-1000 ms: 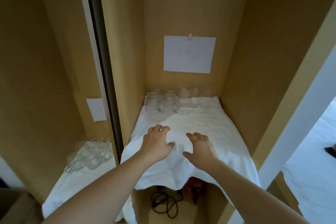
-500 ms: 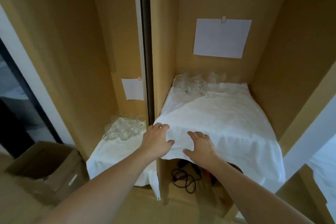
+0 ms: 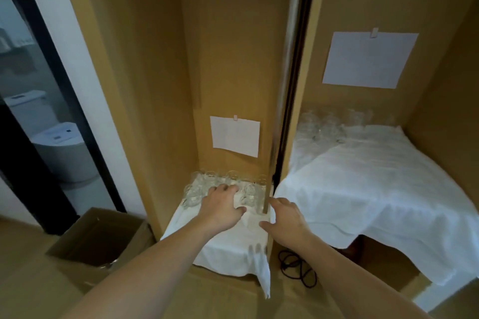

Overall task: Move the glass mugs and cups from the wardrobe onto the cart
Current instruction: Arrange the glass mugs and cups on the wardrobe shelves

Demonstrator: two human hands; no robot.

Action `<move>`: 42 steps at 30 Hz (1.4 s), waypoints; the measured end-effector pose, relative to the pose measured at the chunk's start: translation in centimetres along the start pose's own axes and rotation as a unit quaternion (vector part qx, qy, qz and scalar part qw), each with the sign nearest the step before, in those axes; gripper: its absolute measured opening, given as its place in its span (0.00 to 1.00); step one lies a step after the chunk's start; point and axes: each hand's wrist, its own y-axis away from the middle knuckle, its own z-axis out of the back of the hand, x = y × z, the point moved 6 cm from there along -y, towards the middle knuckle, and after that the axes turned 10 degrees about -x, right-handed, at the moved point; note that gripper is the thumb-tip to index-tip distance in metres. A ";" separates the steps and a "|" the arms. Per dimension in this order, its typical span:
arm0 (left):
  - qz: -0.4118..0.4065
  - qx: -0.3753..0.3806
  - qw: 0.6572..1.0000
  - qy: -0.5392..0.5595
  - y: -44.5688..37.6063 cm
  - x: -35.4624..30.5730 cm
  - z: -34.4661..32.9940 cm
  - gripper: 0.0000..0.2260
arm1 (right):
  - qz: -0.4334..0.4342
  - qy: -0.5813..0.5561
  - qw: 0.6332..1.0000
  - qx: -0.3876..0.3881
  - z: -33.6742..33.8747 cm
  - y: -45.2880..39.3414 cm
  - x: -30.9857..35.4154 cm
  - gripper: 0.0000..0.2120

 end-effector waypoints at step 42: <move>0.240 0.146 0.958 0.049 -23.1 32.1 -9.5 0.29 | -0.077 -0.057 0.973 0.211 -28.5 -29.7 9.6 0.34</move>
